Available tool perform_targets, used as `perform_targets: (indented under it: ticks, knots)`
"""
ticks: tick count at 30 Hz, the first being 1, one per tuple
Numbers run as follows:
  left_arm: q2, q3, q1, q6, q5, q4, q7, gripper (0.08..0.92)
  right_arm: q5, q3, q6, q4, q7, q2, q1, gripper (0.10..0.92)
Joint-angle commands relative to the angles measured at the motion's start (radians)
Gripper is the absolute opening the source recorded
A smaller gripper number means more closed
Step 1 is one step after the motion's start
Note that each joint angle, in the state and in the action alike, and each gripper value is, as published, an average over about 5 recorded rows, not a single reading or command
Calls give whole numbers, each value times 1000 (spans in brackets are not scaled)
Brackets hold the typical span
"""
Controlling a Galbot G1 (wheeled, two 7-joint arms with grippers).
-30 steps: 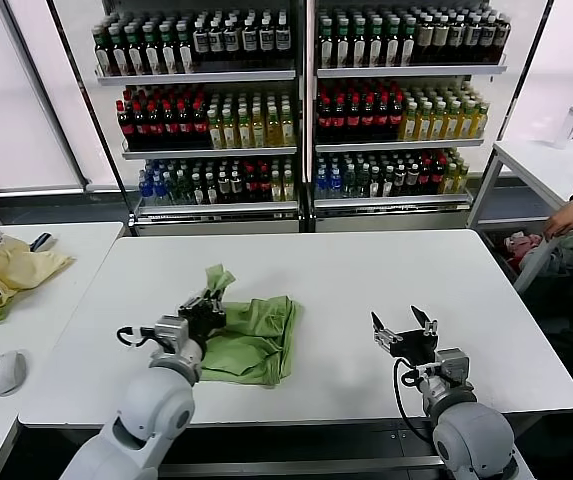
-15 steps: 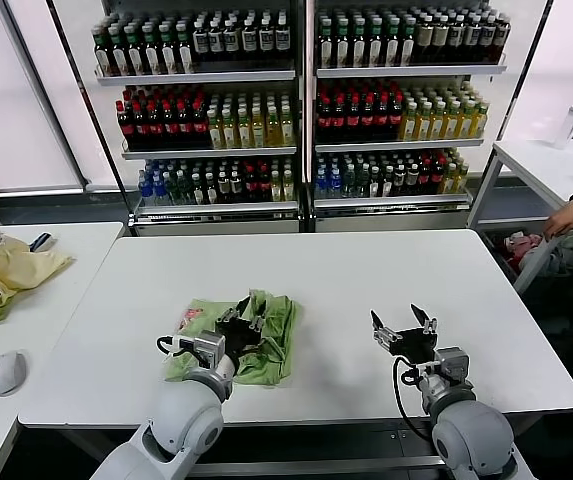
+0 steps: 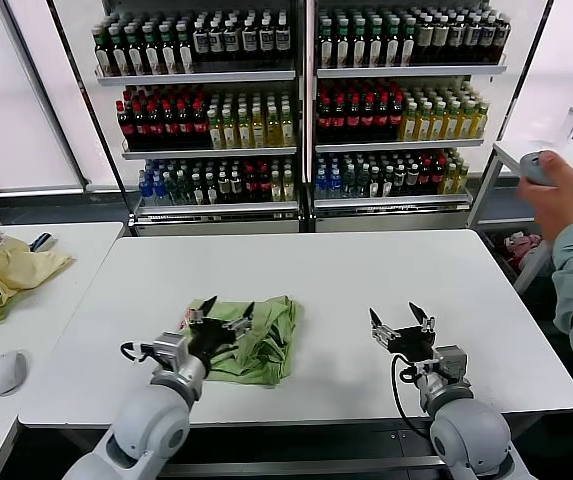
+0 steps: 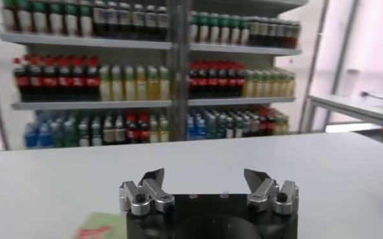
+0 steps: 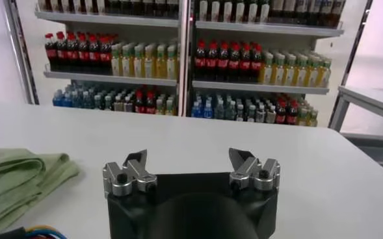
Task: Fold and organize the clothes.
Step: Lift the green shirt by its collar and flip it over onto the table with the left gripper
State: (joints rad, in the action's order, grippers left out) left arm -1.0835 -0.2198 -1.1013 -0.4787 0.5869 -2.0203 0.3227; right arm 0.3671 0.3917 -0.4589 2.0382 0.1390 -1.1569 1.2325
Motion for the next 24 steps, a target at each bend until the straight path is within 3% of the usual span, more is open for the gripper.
perform_targets:
  ticks: [1,15,24]
  knots:
    - [31,-141,-18,26,40,146,14,821,-4,0,2,-2,0,-3,1,823]
    - [-3,-93,-7,10,-19,268,19,823,-6,15,5,6,1,-1,11,823]
    - [-9,-78,-21,-2,2,262,13,809,-11,16,4,9,1,-4,13,823]
